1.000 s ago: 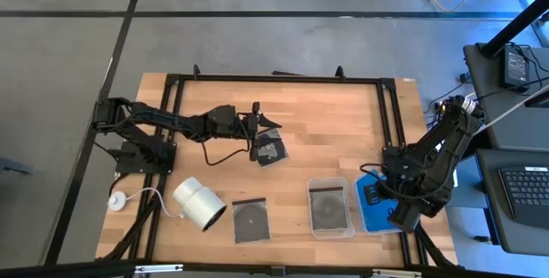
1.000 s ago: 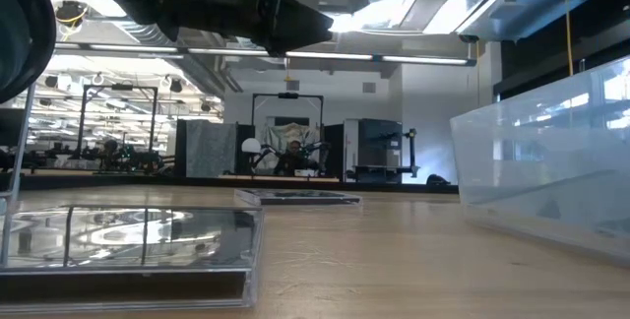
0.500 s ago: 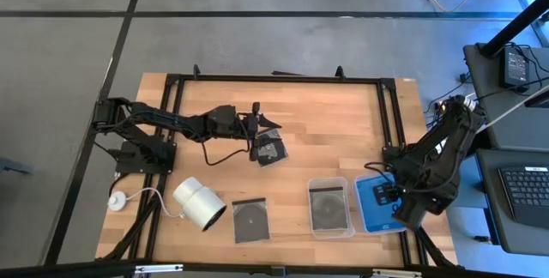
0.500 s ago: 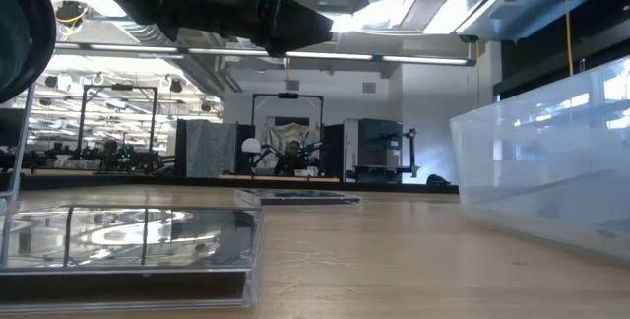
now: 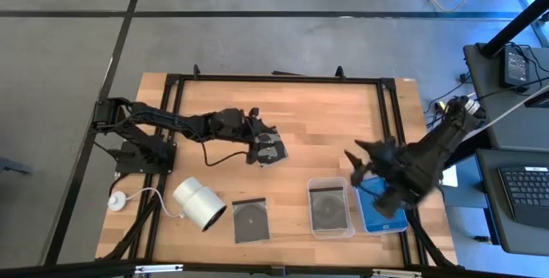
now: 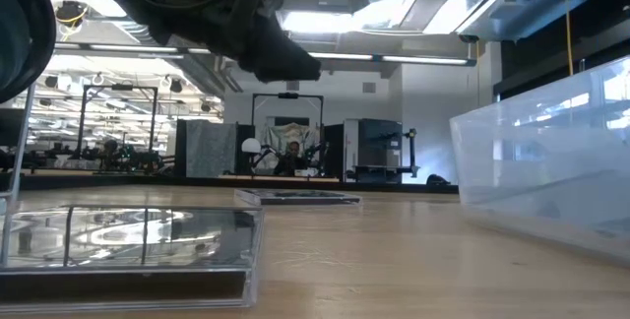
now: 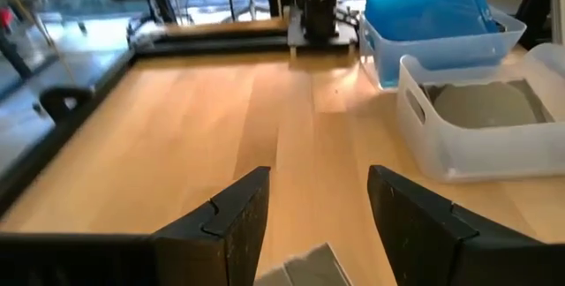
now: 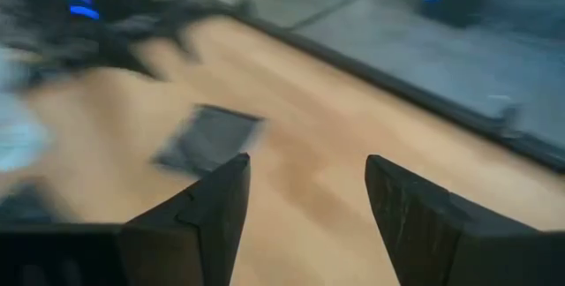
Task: Pick & place jewel cases by type
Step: Put the top black CD case into the left transparent bin
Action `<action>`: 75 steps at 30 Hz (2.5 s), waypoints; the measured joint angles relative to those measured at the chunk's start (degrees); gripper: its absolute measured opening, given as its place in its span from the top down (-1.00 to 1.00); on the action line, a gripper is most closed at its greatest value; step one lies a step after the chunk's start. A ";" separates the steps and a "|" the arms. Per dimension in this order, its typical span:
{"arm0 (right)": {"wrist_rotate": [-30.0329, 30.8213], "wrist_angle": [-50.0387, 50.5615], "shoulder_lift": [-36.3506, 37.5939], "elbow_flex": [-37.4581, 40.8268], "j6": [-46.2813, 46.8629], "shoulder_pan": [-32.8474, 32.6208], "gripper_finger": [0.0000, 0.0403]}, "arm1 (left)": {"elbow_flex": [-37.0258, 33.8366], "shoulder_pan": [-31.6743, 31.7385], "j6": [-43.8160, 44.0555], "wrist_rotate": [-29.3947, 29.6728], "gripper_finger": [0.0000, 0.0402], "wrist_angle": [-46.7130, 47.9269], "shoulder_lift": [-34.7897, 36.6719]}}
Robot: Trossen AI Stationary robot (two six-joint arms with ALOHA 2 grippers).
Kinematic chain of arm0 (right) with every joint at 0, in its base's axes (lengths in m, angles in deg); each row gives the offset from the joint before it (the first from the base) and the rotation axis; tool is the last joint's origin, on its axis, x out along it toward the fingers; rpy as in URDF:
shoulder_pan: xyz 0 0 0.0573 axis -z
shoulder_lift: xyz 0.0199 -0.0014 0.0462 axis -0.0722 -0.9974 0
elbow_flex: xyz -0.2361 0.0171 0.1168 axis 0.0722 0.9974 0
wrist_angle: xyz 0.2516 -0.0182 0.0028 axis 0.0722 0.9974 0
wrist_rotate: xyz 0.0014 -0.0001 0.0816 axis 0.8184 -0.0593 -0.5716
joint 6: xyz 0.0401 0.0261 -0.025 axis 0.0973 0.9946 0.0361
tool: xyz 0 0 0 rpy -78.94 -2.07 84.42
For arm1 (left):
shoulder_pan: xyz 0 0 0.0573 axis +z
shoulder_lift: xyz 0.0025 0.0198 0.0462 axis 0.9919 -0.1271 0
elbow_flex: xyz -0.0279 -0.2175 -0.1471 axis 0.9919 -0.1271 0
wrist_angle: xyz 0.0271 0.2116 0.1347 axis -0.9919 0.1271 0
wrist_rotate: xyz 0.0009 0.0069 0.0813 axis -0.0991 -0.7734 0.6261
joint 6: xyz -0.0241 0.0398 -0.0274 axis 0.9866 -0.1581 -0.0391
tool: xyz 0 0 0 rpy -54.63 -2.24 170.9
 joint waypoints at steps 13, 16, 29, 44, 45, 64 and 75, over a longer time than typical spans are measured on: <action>-13.65 -39.97 0.02 13.98 -45.63 29.47 -0.14 | 0.00 0.00 2.86 -0.02 0.06 5.60 0.00; -23.12 -60.94 0.00 16.96 -67.09 34.93 -0.14 | 0.00 0.00 3.62 -0.02 0.04 5.82 0.00; -56.49 -109.06 -0.04 35.46 -96.31 52.48 -0.14 | -0.02 0.39 5.04 19.29 0.05 20.13 0.00; -65.41 -119.60 -11.11 34.11 -102.98 59.10 -0.14 | -0.02 6.23 -5.27 13.82 0.05 29.44 0.00; -65.42 -119.42 -12.40 33.18 -102.87 59.10 -0.14 | -0.02 6.23 -6.61 13.43 0.04 31.24 0.00; -74.51 -100.21 -26.84 19.92 -103.10 58.96 -0.14 | -0.02 6.62 -14.30 4.83 0.02 37.82 -0.59; -71.62 -96.48 -26.84 19.98 -104.81 55.82 -0.14 | 0.06 11.57 -14.47 2.91 0.02 35.62 -7.84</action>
